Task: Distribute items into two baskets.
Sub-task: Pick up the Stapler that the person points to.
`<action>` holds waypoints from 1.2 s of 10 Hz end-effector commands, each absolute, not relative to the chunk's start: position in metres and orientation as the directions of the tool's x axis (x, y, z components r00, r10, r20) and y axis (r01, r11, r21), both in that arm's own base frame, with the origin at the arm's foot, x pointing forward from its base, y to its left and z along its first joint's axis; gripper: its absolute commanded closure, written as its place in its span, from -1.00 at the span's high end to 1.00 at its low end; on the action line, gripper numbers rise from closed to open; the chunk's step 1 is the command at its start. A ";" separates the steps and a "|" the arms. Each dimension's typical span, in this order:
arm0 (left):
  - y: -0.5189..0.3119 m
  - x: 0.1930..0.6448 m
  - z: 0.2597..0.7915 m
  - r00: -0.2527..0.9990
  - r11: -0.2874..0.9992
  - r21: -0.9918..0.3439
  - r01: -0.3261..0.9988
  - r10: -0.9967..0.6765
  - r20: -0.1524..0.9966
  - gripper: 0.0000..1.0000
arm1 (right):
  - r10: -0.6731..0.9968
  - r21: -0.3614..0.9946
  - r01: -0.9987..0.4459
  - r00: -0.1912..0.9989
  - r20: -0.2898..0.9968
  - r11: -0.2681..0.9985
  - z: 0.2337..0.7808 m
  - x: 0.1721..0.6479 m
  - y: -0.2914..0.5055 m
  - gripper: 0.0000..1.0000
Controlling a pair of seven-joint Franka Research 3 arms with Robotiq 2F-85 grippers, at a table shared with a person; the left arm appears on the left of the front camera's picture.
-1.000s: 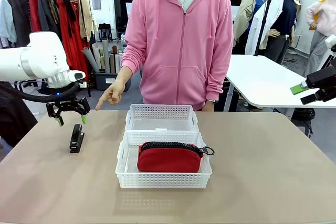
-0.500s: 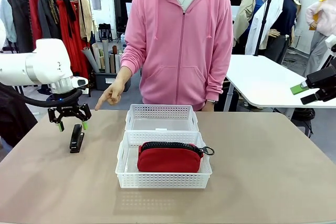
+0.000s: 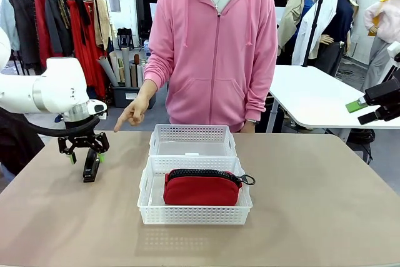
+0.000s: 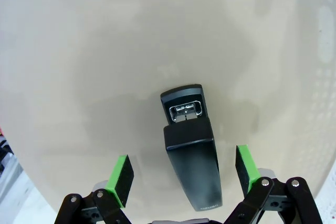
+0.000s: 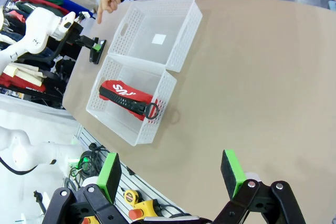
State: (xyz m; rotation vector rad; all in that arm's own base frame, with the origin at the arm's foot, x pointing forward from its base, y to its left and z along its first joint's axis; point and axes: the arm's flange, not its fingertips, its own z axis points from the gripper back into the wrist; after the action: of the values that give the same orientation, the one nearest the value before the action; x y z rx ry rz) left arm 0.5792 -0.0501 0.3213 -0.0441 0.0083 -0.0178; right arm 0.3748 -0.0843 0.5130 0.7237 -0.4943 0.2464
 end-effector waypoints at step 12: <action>-0.057 0.559 0.326 1.000 0.998 -0.048 0.028 -0.029 -0.003 -1.00 | 0.041 0.577 -0.389 0.851 0.523 0.718 0.513 0.376 -0.083 1.00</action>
State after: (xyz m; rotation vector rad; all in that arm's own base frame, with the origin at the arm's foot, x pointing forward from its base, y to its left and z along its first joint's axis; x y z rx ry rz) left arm 0.5658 -0.0566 0.3259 -0.0416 -0.0019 -0.0271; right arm 0.3748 -0.0844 0.5130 0.7236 -0.4942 0.2463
